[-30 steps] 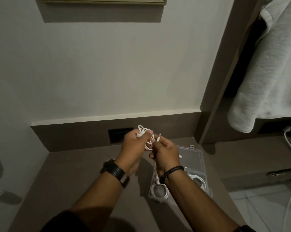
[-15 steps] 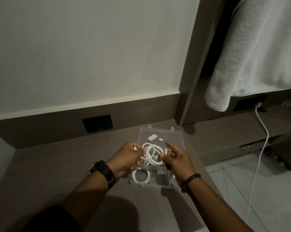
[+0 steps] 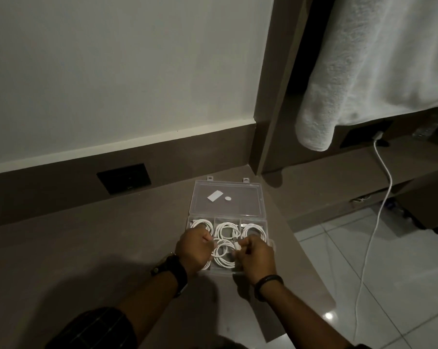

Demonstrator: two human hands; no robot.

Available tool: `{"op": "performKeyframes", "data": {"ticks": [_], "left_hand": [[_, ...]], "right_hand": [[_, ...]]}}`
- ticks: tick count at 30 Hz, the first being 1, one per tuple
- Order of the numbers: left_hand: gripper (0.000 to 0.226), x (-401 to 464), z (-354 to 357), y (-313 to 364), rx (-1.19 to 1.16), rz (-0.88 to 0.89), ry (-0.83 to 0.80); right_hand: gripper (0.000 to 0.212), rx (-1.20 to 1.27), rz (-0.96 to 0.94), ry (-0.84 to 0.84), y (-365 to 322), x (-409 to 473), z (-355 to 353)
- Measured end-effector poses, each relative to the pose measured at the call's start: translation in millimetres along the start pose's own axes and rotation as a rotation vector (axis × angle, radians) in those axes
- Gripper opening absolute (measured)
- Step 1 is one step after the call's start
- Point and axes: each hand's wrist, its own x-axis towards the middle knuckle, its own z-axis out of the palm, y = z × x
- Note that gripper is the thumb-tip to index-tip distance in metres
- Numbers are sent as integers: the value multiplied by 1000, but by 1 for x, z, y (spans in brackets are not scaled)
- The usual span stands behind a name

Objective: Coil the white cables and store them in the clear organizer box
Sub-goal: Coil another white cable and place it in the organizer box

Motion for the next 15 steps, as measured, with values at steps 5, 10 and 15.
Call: {"op": "performKeyframes", "data": {"ticks": [5, 10, 15], "left_hand": [[8, -10, -9, 13, 136, 270, -203], [31, -17, -15, 11, 338, 419, -290], [54, -17, -4, 7, 655, 476, -147]], "right_hand": [[7, -320, -164, -39, 1, 7, 5], [12, -507, -263, -91, 0, 9, 7], [10, -596, -306, -106, -5, 8, 5]]}}
